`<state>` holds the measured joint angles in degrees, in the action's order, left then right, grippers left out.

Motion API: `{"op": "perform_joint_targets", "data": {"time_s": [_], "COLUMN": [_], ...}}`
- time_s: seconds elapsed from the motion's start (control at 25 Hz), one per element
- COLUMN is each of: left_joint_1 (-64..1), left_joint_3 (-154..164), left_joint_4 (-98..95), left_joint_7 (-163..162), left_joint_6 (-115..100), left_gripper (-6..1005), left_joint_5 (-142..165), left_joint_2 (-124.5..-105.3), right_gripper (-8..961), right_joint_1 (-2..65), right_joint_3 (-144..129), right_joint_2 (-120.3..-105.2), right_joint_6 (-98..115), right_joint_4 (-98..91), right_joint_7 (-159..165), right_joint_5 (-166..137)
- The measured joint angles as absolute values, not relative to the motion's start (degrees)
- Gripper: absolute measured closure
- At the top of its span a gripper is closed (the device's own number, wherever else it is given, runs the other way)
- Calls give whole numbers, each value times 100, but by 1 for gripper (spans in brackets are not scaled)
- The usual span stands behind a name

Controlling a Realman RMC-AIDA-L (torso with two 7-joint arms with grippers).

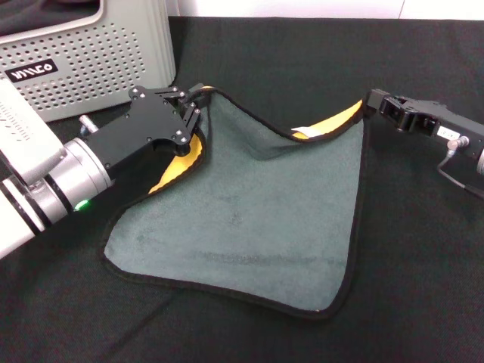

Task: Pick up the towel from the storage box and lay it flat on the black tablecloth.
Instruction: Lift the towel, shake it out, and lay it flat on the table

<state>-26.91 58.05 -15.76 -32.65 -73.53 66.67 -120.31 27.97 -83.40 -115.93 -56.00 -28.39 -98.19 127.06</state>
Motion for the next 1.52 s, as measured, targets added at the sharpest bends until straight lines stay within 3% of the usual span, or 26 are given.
{"op": "perform_joint_targets", "data": {"time_s": [1.2, 1.52], "left_joint_1": [-2929, -2986], "left_joint_3": [5799, 5796], "left_joint_4": [-1451, -1303], "left_joint_7": [-1244, -929], "left_joint_6": [-6305, -6251], "left_gripper": [970, 970], "left_joint_5": [6539, 6207], "left_joint_2": [-12041, -12041], "right_gripper": [951, 951], "right_joint_1": [3351, 3903], "right_joint_3": [-8325, -8336], "right_joint_2": [-11610, -11620], "right_joint_6": [-5163, -5007], "right_joint_4": [-2480, -2010], "right_joint_7": [-9666, -9659], "right_joint_5": [12724, 12699]}}
